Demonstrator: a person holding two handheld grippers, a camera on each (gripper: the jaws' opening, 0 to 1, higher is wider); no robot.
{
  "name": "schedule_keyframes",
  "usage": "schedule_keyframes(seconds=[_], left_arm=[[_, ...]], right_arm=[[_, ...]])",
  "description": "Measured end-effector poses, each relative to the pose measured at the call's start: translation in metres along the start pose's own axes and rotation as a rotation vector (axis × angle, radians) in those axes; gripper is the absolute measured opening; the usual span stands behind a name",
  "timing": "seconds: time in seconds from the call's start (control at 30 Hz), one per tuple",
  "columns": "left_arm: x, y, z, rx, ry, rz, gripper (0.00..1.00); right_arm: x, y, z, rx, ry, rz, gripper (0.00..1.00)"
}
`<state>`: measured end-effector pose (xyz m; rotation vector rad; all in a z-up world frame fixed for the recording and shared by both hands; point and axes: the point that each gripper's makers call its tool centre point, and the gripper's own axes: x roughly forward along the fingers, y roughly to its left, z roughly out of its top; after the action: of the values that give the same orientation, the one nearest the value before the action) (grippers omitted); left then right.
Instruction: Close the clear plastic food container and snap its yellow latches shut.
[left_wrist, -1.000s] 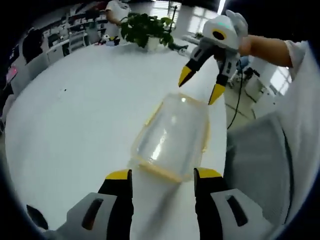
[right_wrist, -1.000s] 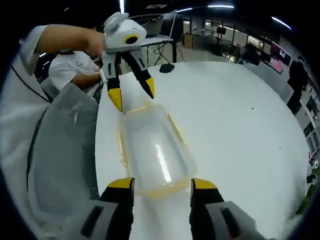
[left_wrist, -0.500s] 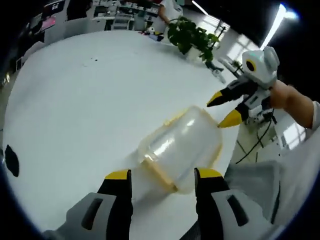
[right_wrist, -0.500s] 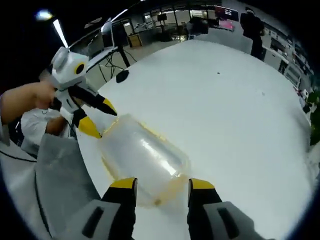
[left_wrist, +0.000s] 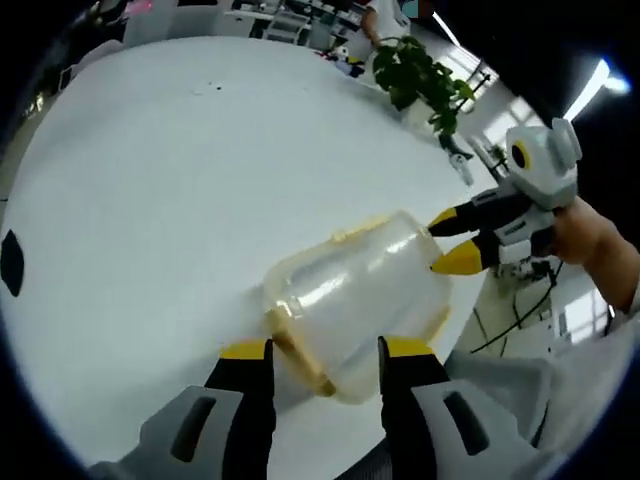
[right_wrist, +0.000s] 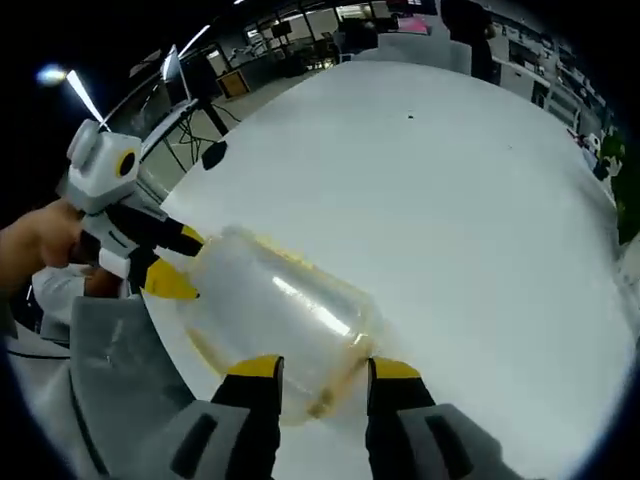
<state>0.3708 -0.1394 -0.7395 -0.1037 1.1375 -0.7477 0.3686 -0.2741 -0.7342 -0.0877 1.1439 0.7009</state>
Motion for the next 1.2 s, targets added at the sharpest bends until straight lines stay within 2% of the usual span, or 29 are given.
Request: schedule_keyframes(seconds=[0.23,0.67,0.73,0.77,0.83,0.87,0.9,0.93,1.0,1.2], left_arm=[[0.002,-0.001,-0.002,-0.026,0.015,0.023,0.38],[0.004,-0.002,-0.001,-0.055,-0.006,0.034,0.36],[0.006,-0.003,0.0,-0.096,-0.022,0.03,0.34],[0.008,-0.012,0.005,-0.146,-0.051,-0.012,0.35],[0.005,-0.005,0.008,-0.104,-0.054,0.024,0.36],[0.009,-0.009,0.006,-0.103,-0.053,0.019,0.36],[0.007,-0.006,0.004,-0.111,-0.054,0.022,0.36],[0.009,-0.006,0.003,-0.104,-0.053,0.02,0.36],[0.009,-0.005,0.003,-0.102,-0.031,0.033,0.36],[0.009,-0.004,0.002,-0.113,-0.032,0.029,0.37]], right_arm=[[0.001,0.001,-0.001,0.009,0.008,-0.004,0.3],[0.003,0.002,-0.002,0.016,0.009,-0.021,0.27],[0.003,0.003,-0.002,0.016,0.009,-0.032,0.27],[0.005,0.005,0.0,0.005,-0.003,-0.033,0.26],[0.002,0.002,-0.001,0.013,-0.002,-0.031,0.26],[0.002,0.005,-0.002,0.015,0.006,0.008,0.25],[0.003,-0.001,-0.004,0.103,-0.007,-0.029,0.24],[0.006,-0.002,-0.004,0.112,-0.007,-0.019,0.24],[0.003,-0.002,-0.004,0.062,-0.001,-0.019,0.24],[0.003,0.0,-0.003,0.063,0.001,-0.014,0.26]])
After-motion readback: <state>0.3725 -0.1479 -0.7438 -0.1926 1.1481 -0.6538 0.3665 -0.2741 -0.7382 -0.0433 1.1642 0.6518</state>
